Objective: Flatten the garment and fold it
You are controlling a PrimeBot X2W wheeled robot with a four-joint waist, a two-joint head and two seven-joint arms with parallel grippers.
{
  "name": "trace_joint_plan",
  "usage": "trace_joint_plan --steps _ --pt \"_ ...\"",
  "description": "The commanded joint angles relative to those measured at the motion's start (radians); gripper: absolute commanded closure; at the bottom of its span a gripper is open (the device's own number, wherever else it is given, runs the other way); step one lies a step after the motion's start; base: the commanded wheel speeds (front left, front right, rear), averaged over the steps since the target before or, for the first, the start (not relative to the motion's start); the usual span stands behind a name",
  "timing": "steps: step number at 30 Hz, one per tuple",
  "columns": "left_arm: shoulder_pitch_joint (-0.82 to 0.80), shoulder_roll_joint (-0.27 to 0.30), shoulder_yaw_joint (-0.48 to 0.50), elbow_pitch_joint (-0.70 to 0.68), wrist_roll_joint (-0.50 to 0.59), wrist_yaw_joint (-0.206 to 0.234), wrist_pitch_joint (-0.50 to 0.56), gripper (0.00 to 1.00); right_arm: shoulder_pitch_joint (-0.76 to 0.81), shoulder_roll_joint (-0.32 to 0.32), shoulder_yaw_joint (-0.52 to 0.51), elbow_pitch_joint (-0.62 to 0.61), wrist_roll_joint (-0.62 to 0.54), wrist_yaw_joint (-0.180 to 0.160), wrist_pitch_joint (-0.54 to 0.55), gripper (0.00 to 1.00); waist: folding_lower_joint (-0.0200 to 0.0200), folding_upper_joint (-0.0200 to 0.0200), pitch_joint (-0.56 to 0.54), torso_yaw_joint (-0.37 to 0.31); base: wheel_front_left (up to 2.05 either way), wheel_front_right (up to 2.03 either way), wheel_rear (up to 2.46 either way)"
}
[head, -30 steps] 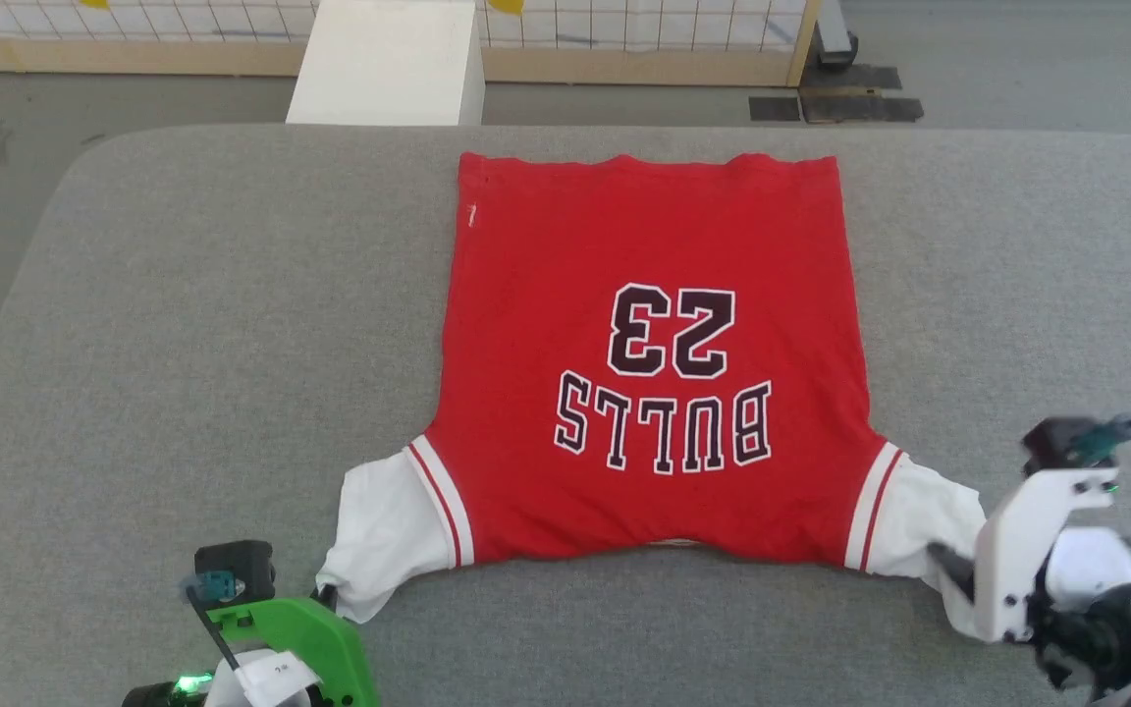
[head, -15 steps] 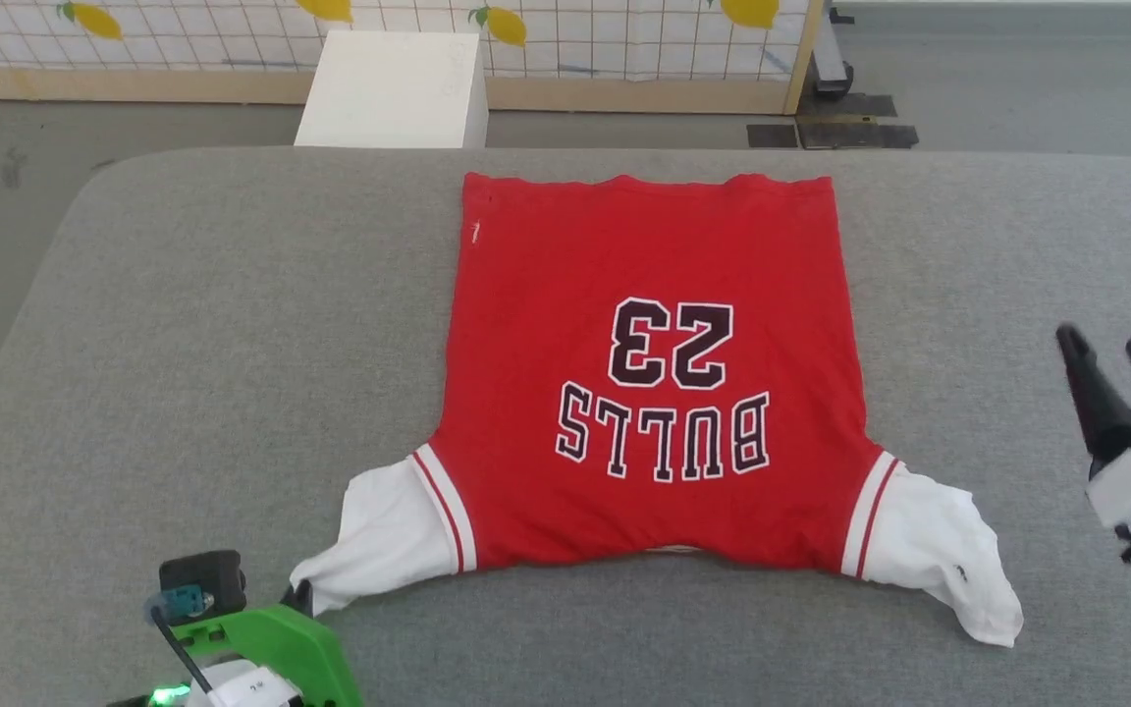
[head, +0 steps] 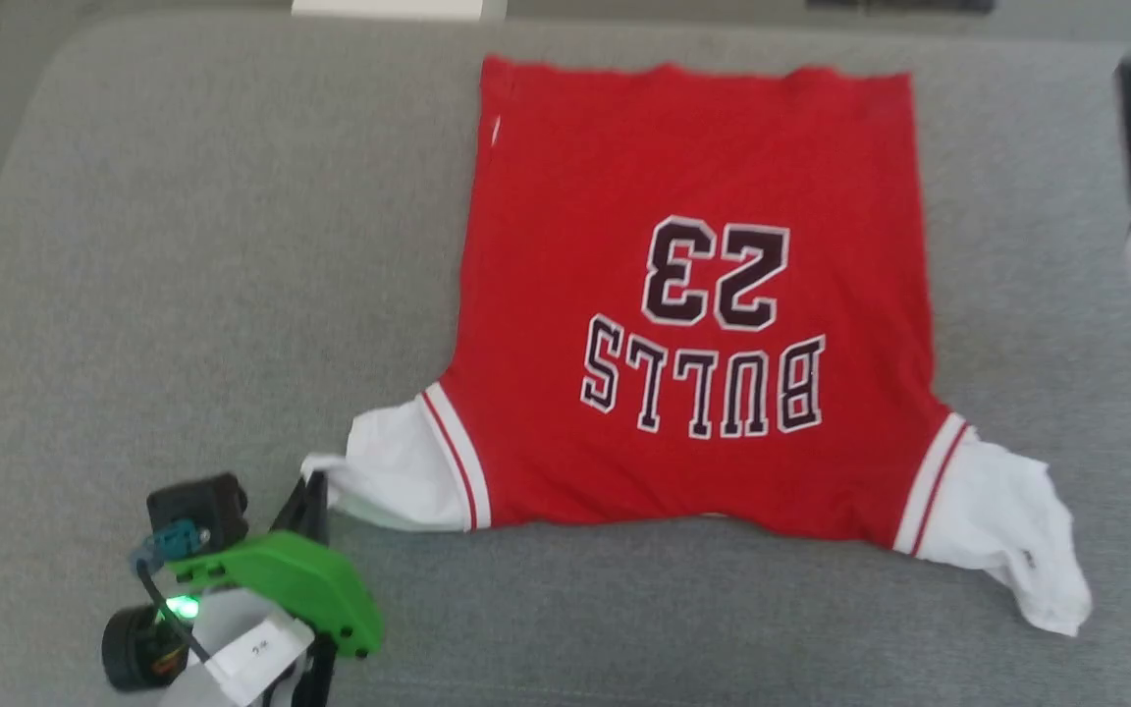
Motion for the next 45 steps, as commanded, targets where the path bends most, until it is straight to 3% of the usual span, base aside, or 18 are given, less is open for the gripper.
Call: trace_joint_plan --steps 1,7,14,22,31,32,33,34,38,45 --pt "-0.027 -0.008 -0.003 -0.015 0.016 0.004 -0.011 1.0 -0.067 -0.018 0.002 0.028 -0.018 -0.001 0.006 0.0 0.0 0.0 0.144 0.072 0.0 0.0 0.0" --pt "-0.074 -0.035 -0.025 -0.082 0.034 0.004 -0.034 1.0 -0.31 -0.1 0.033 0.155 -0.109 -0.001 0.096 0.0 0.0 0.0 0.297 0.137 0.0 0.0 0.0" --pt "-0.114 -0.054 -0.041 -0.137 0.047 -0.004 -0.064 1.0 -0.519 -0.183 0.107 0.294 -0.213 -0.001 0.293 0.0 0.0 0.0 0.432 0.184 0.0 0.0 0.0" --pt "-0.114 -0.061 -0.05 -0.201 0.063 0.012 -0.076 1.0 -0.626 -0.221 0.206 0.351 -0.264 -0.001 0.507 0.0 0.0 0.0 0.508 0.201 0.0 0.0 0.0" --pt "-0.11 -0.06 -0.056 -0.229 0.068 0.025 -0.066 1.0 -0.631 -0.231 0.27 0.348 -0.226 -0.001 0.669 0.0 0.0 0.0 0.53 0.191 0.0 0.0 0.0" --pt "-0.11 -0.059 -0.056 -0.229 0.068 0.027 -0.065 1.0 -0.627 -0.233 0.27 0.343 -0.222 -0.001 0.687 0.64 0.0 0.0 0.528 0.188 0.0 0.0 0.0" --pt "-0.111 -0.059 -0.056 -0.229 0.068 0.028 -0.064 1.0 -0.623 -0.236 0.269 0.337 -0.22 -0.001 0.698 0.89 0.0 0.0 0.527 0.187 0.0 0.0 0.0" --pt "-0.111 -0.058 -0.056 -0.228 0.068 0.029 -0.063 1.0 -0.616 -0.237 0.261 0.333 -0.217 -0.001 0.715 1.0 0.0 0.0 0.523 0.184 0.0 0.0 0.0" --pt "-0.113 -0.056 -0.056 -0.219 0.064 0.029 -0.057 1.0 -0.601 -0.24 0.232 0.295 -0.222 -0.001 0.722 1.0 0.0 0.0 0.504 0.174 0.0 0.0 0.0" --pt "-0.129 -0.046 -0.059 -0.176 0.059 0.016 -0.047 1.0 -0.587 -0.216 0.178 0.237 -0.217 -0.001 0.609 1.0 0.0 0.0 0.415 0.142 0.0 0.0 0.0"
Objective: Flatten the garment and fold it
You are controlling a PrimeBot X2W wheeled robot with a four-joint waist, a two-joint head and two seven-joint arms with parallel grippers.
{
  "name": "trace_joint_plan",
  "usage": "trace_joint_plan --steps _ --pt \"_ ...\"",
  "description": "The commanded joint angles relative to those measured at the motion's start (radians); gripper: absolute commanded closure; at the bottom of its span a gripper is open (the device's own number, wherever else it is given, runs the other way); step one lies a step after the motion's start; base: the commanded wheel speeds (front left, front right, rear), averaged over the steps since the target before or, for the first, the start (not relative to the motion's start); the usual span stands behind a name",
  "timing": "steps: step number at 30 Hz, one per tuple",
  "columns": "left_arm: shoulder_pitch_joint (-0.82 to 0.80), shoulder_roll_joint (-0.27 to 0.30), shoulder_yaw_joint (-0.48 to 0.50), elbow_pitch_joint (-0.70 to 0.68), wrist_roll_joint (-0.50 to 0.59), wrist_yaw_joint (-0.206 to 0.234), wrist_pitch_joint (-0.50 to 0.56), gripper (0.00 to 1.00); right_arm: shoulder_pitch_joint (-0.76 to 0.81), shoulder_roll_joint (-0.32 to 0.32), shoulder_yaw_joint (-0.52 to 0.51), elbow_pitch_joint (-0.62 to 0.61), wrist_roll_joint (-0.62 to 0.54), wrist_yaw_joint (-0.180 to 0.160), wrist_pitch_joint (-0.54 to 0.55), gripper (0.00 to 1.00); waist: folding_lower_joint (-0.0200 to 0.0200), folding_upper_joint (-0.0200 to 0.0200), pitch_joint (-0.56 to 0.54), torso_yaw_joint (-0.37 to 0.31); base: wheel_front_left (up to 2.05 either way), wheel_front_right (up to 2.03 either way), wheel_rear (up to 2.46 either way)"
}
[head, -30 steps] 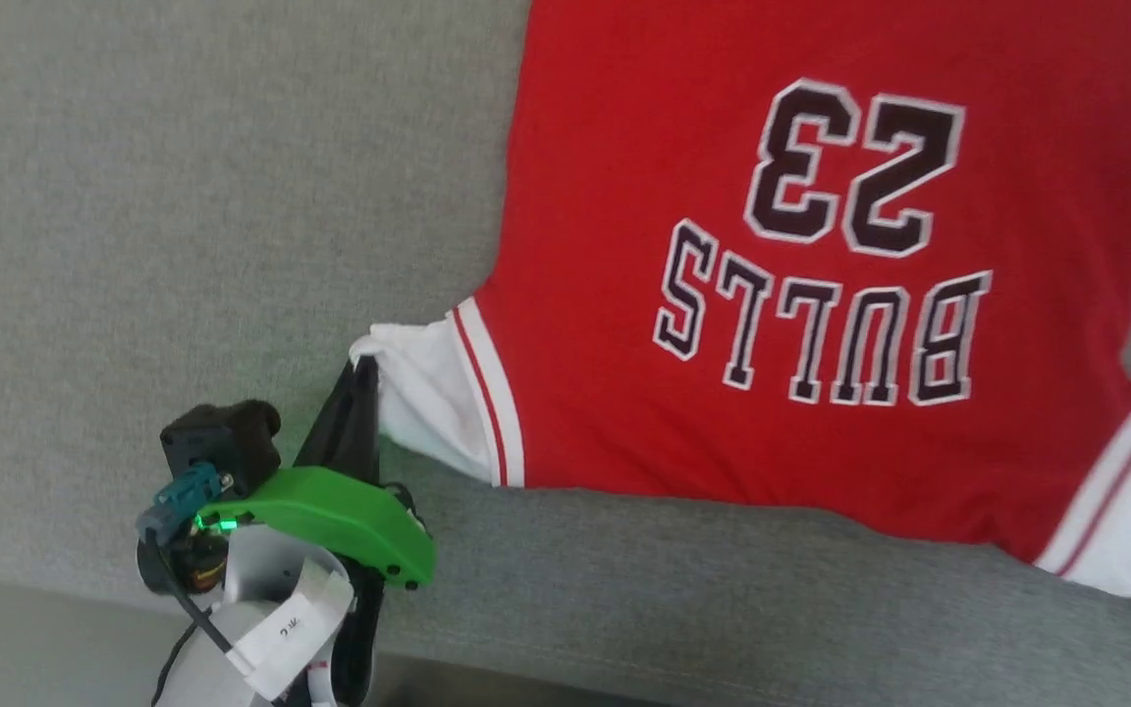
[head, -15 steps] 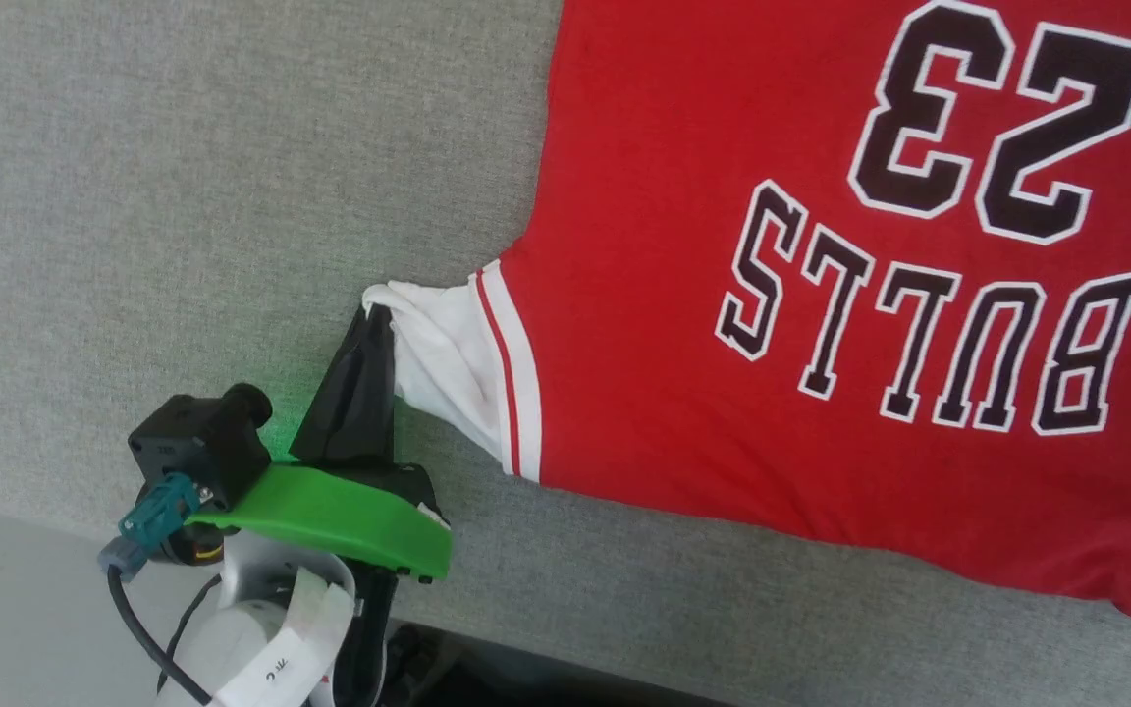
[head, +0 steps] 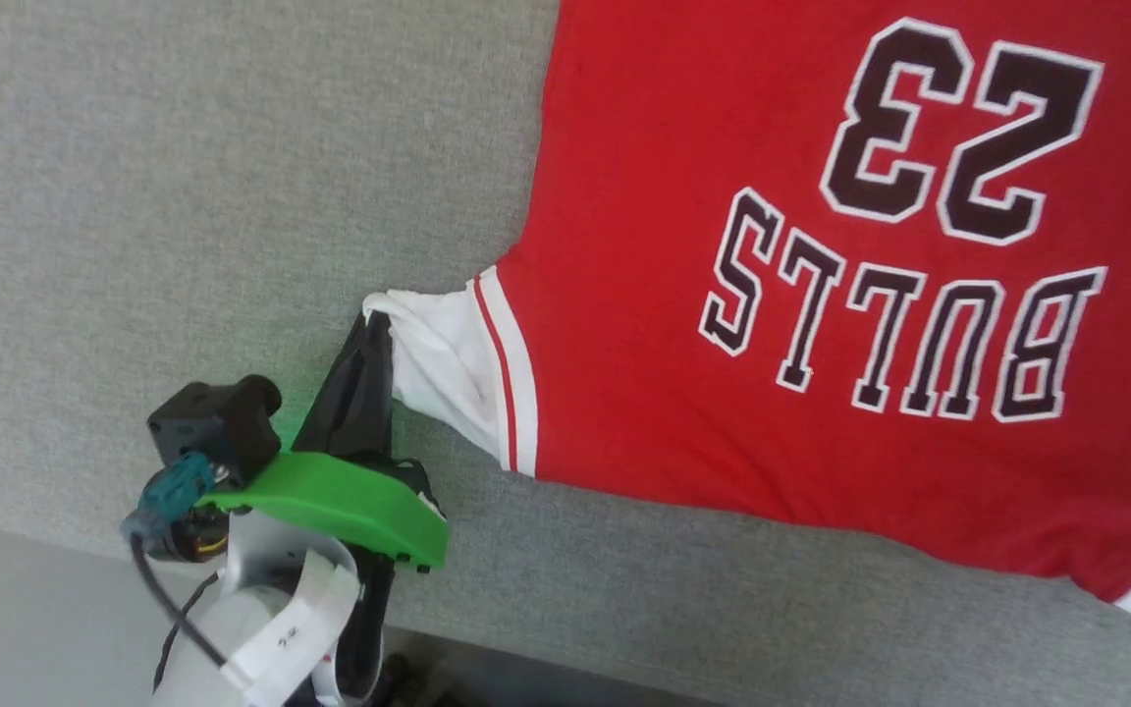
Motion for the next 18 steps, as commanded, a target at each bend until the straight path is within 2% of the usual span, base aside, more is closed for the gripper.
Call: trace_joint_plan --steps 1,5,10,18 --pt "-0.004 0.011 -0.004 0.055 -0.003 0.001 0.031 1.0 0.014 0.007 -0.011 -0.01 0.01 -0.001 -0.031 1.0 0.0 -0.0001 -0.072 -0.032 0.0 0.0 0.0" --pt "-0.003 0.02 -0.006 0.099 -0.012 -0.008 0.041 1.0 0.052 0.007 -0.021 -0.02 0.034 -0.001 -0.092 1.0 0.0 -0.0001 -0.174 -0.076 0.0 0.0 0.0" --pt "0.022 0.036 0.0 0.147 -0.036 -0.019 0.057 1.0 0.169 -0.015 -0.023 -0.035 0.071 -0.001 -0.108 1.0 0.0 -0.0001 -0.3 -0.139 0.0 0.0 0.0" --pt "0.08 0.052 0.015 0.189 -0.068 -0.013 0.073 1.0 0.503 0.006 -0.052 -0.125 0.16 -0.001 -0.104 1.0 0.0 -0.0001 -0.443 -0.23 0.0 0.0 0.0"
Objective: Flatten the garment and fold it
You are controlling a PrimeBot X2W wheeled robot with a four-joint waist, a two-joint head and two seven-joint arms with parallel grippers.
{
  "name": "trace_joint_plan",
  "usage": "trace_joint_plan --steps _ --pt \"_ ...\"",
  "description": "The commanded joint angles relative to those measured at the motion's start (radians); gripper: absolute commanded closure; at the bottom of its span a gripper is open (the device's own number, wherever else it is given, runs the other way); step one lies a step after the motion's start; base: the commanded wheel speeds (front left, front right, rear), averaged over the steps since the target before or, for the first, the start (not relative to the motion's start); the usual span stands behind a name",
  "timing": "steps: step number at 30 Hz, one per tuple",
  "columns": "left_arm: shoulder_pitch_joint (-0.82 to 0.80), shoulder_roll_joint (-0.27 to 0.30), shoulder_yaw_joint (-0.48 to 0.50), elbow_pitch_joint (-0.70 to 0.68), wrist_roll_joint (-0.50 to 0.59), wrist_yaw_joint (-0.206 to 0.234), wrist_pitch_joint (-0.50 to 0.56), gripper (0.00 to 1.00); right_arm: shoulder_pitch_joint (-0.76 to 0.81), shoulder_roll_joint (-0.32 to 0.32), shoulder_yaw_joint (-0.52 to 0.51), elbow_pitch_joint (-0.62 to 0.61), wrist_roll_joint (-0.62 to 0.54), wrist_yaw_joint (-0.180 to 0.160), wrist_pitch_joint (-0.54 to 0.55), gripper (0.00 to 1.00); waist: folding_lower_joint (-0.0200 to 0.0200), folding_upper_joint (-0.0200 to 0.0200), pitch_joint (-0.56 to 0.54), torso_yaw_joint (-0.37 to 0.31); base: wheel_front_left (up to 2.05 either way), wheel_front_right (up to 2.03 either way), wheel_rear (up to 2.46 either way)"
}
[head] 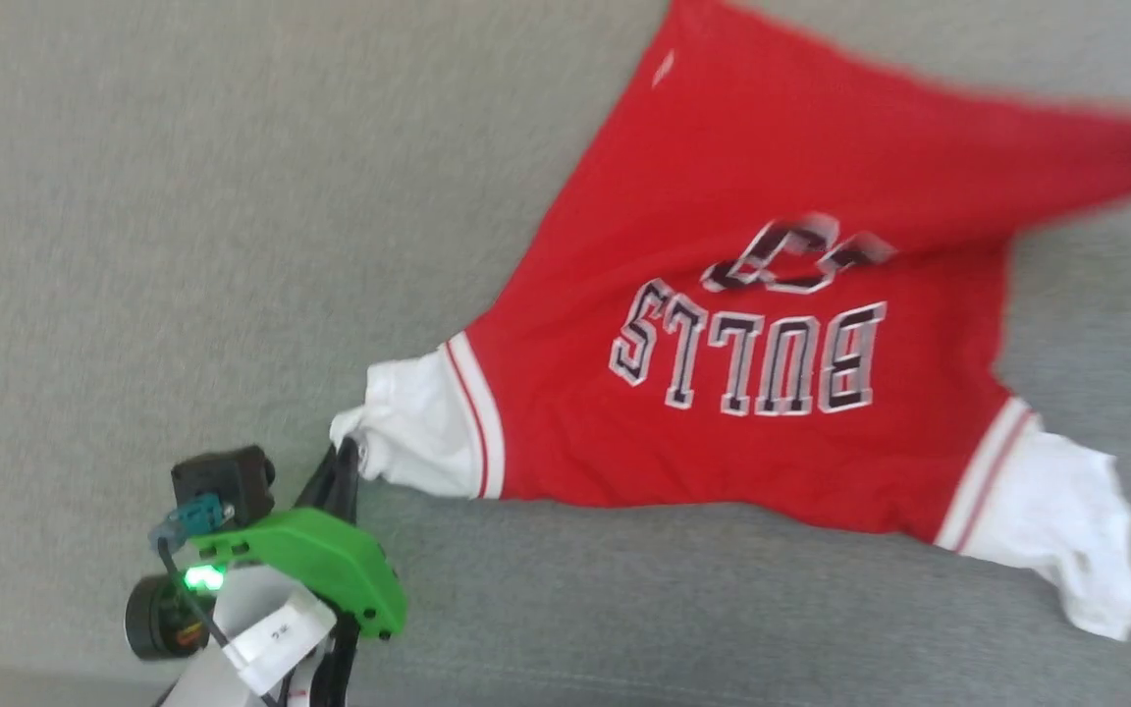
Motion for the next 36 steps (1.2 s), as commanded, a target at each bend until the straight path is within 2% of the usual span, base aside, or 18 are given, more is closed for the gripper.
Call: trace_joint_plan --steps 1,7,12,16,22,24,28,36 --pt "0.013 0.007 0.004 0.004 -0.011 0.005 0.003 1.0 0.071 0.011 -0.007 -0.022 0.018 -0.001 -0.002 1.0 0.0 0.0 -0.133 -0.111 0.0 0.0 0.0" --pt "0.044 0.01 0.003 0.013 -0.024 0.009 0.011 1.0 0.349 0.083 -0.05 -0.11 0.074 -0.001 -0.005 1.0 0.0 0.0 -0.181 -0.136 0.0 0.0 0.0" --pt "0.055 0.009 0.003 0.022 -0.031 0.012 0.011 1.0 0.547 0.175 -0.051 -0.158 0.102 -0.001 0.006 1.0 0.0 0.0 -0.197 -0.146 0.0 0.0 0.0" --pt "0.067 0.007 0.002 0.029 -0.037 0.014 0.01 1.0 0.656 0.227 -0.031 -0.157 0.116 -0.001 0.024 1.0 0.0 0.0 -0.206 -0.148 0.0 0.0 0.0" --pt "0.073 0.005 0.003 0.037 -0.046 0.015 0.008 1.0 0.706 0.255 -0.036 -0.158 0.112 -0.001 0.01 0.99 0.0 0.0 -0.215 -0.149 0.0 0.0 0.0" --pt "0.075 0.005 0.006 0.04 -0.049 0.017 0.007 1.0 0.695 0.255 -0.043 -0.177 0.118 -0.001 -0.025 0.0 0.0 0.0 -0.219 -0.152 0.0 0.0 0.0" --pt "0.083 0.007 0.009 0.045 -0.054 0.018 0.005 1.0 0.651 0.258 -0.074 -0.237 0.154 -0.001 -0.144 0.0 0.0 0.0 -0.234 -0.159 0.0 0.0 0.0" --pt "0.088 0.012 0.01 0.043 -0.056 0.022 0.004 1.0 0.544 0.232 -0.068 -0.346 0.196 -0.001 -0.505 0.0 0.0 0.0 -0.254 -0.163 0.0 0.0 0.0"
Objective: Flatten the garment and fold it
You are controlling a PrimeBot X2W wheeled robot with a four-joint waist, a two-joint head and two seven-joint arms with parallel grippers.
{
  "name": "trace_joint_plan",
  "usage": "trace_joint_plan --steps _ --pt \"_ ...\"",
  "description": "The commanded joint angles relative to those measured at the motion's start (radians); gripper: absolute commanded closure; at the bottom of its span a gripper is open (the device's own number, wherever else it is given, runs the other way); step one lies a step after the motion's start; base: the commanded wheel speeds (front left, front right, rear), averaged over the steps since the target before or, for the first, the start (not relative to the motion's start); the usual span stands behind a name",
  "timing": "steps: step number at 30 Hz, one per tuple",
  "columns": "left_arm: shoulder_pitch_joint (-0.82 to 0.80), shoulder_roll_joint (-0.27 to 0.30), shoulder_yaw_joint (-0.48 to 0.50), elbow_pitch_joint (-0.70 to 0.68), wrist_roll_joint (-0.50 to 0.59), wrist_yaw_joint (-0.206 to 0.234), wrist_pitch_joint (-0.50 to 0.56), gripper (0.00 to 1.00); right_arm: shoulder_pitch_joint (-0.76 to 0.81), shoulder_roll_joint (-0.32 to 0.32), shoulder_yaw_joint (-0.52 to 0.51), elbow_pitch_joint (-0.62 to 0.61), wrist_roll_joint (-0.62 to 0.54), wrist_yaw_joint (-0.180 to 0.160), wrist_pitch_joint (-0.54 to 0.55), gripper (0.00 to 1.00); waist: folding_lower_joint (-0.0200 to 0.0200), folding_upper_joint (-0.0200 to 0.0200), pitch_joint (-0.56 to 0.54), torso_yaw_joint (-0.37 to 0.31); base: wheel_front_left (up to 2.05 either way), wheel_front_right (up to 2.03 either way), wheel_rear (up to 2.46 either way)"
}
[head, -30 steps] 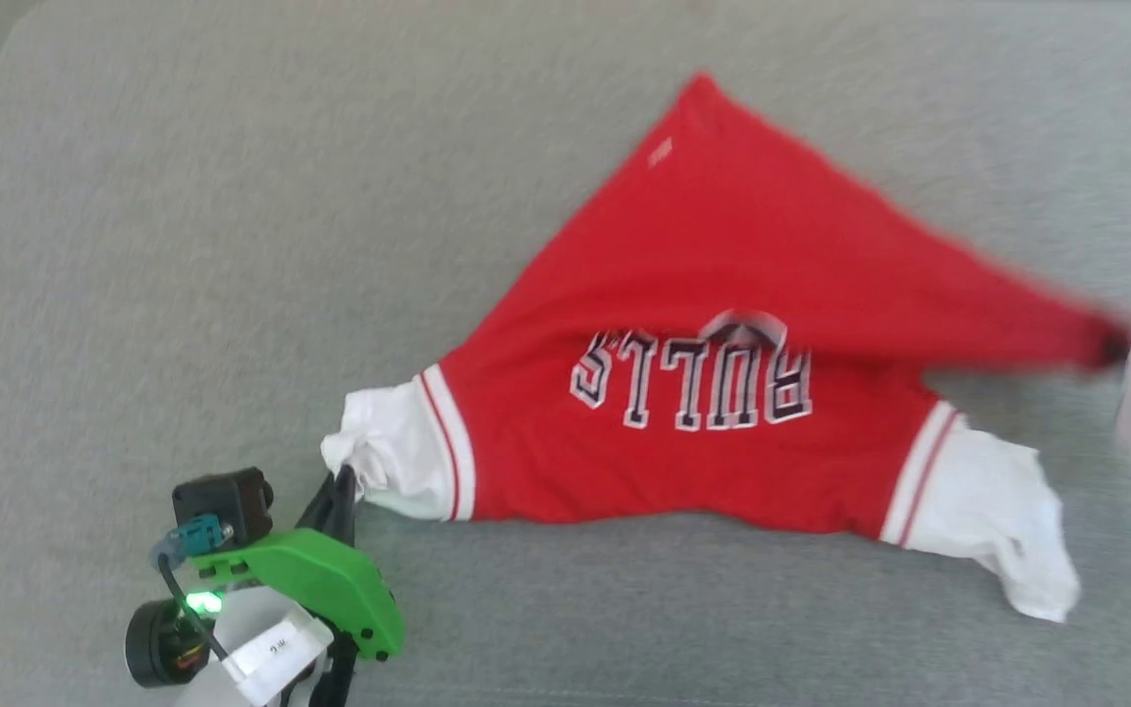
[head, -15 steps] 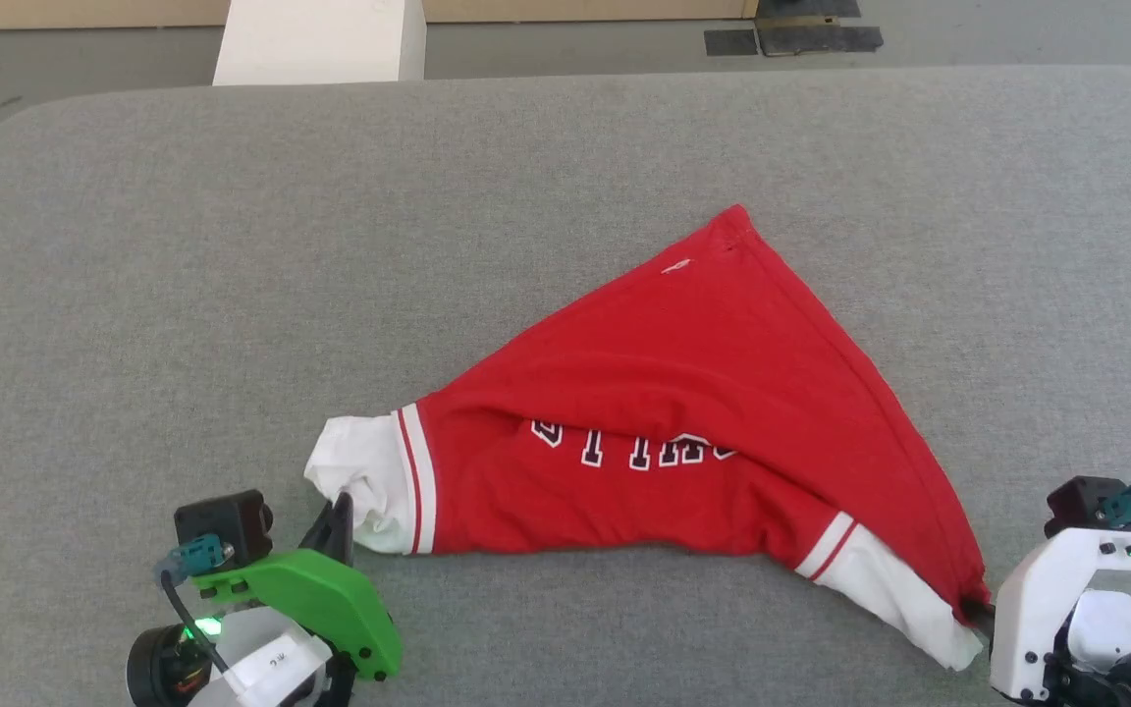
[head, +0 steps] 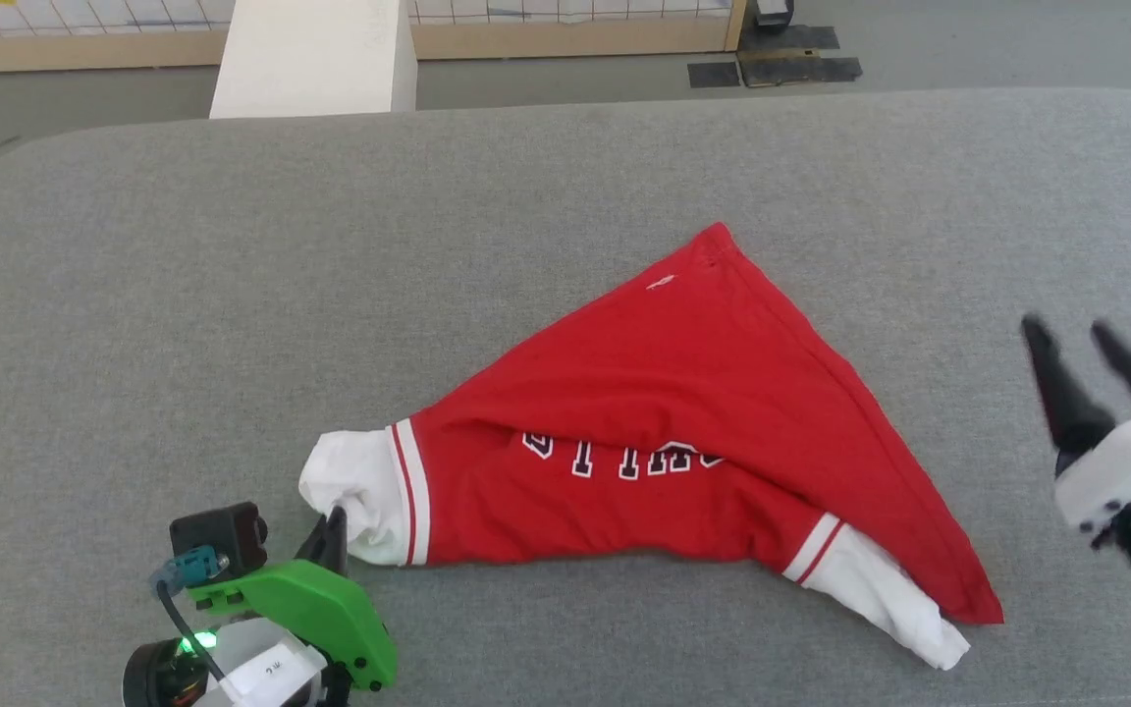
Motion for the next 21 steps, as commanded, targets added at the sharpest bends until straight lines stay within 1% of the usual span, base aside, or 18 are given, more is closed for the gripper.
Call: trace_joint_plan --steps 1,2,5,9,14,18,21 --pt "0.007 0.008 0.001 0.0 -0.012 0.004 -0.004 1.0 -0.024 -0.005 0.005 -0.007 0.005 -0.001 -0.051 0.0 0.0001 0.0 -0.002 0.002 0.0 0.0 0.0" --pt "0.006 0.009 0.0 -0.001 -0.012 0.004 -0.003 1.0 -0.037 -0.007 0.007 -0.007 0.005 -0.001 -0.095 0.0 0.0001 0.0 -0.003 0.003 0.0 0.0 0.0" --pt "0.005 0.011 -0.001 -0.004 -0.011 0.005 -0.002 1.0 -0.07 -0.006 0.016 0.006 0.003 -0.001 -0.168 0.0 0.0001 0.0 -0.001 0.009 0.0 0.0 0.0" --pt "-0.002 0.015 -0.007 -0.013 -0.005 0.005 0.0 1.0 -0.138 -0.002 0.04 0.05 0.003 -0.001 -0.193 0.0 0.0001 0.0 0.019 0.03 0.0 0.0 0.0" --pt "-0.04 0.018 -0.021 -0.03 0.008 0.0 0.01 1.0 -0.262 -0.028 0.093 0.119 -0.017 -0.001 -0.138 0.0 0.0001 0.0 0.08 0.077 0.0 0.0 0.0" --pt "-0.086 0.016 -0.037 -0.039 0.023 -0.006 0.02 1.0 -0.387 -0.054 0.136 0.195 -0.039 -0.001 -0.049 0.0 0.0001 0.0 0.147 0.125 0.0 0.0 0.0" --pt "-0.12 0.009 -0.05 -0.04 0.032 -0.012 0.023 1.0 -0.486 -0.089 0.206 0.259 -0.077 -0.001 0.055 0.0 0.0001 0.0 0.198 0.164 0.0 0.0 0.0"
